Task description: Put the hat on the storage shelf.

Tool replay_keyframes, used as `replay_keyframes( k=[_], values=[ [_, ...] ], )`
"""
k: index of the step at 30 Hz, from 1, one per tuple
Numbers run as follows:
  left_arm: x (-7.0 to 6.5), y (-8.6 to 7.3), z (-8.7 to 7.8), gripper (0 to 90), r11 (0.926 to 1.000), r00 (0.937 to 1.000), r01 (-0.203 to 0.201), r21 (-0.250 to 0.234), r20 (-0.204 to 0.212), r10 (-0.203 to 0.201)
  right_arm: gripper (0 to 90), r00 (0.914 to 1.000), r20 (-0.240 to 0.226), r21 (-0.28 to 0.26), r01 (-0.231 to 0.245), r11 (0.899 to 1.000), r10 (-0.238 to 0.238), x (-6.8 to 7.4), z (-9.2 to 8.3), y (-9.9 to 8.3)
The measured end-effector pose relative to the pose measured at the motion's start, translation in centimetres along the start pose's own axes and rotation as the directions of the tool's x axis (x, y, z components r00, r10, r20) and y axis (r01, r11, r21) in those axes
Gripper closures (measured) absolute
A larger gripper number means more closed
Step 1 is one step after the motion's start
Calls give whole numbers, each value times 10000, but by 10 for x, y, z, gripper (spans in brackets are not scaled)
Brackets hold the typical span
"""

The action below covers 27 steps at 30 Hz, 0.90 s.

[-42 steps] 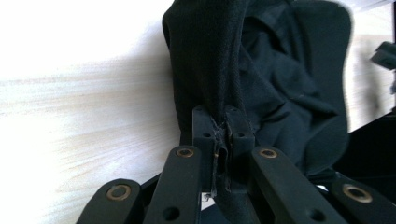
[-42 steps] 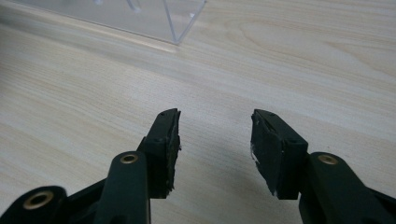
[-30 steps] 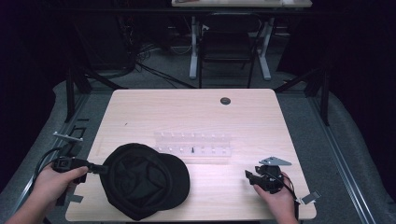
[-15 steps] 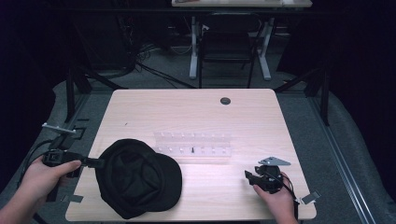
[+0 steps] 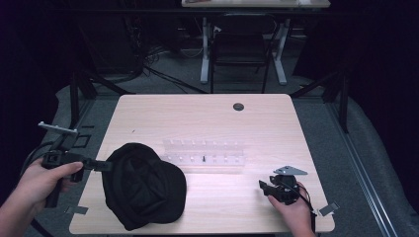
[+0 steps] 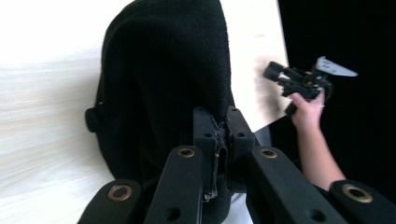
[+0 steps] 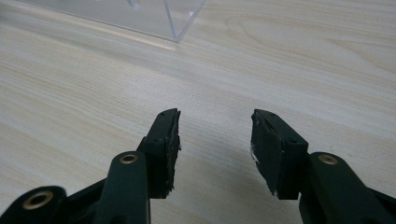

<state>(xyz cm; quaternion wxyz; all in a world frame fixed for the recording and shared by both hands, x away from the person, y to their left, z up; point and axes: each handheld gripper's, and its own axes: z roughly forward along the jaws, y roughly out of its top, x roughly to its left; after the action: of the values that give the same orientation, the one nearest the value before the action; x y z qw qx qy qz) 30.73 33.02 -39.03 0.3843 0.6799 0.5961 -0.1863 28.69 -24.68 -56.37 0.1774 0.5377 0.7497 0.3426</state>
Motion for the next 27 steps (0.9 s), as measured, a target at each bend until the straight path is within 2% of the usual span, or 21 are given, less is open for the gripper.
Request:
replay_keyframes(
  k=[1, 2, 5, 8, 15, 21, 27],
  values=[
    [0, 0, 0, 860, 10000, 10000, 0, 0, 0, 0, 512, 10000, 1, -1, 2, 10000, -2, 0, 0, 0],
    [-1, 0, -1, 860, 9999, 9998, 117, -44, 142, -116, 512, 10000, 1, -1, 2, 10000, -2, 0, 0, 0],
    [-3, 2, -5, 860, 9998, 9987, 141, -152, 488, -134, 512, 10000, -6, 0, 0, 10000, 0, 0, 0, 0],
    [-6, 4, -8, 860, 9996, 9981, 120, -246, 611, -105, 512, 10000, -3, -7, -26, 10000, 26, 1, 1, 0],
    [-16, 10, -16, 860, 9985, 9980, 41, -548, 630, -7, 513, 10000, -16, 22, -8, 10000, 8, 0, 0, 0],
    [-22, 15, -26, 859, 9970, 9951, 338, -698, 949, -270, 512, 10000, -14, -25, -21, 10000, 21, 0, 0, 0],
    [-27, 19, -34, 859, 9951, 9943, 322, -936, 1047, -223, 512, 10000, -22, -29, -55, 10000, 55, 0, 0, 0]
  ],
)
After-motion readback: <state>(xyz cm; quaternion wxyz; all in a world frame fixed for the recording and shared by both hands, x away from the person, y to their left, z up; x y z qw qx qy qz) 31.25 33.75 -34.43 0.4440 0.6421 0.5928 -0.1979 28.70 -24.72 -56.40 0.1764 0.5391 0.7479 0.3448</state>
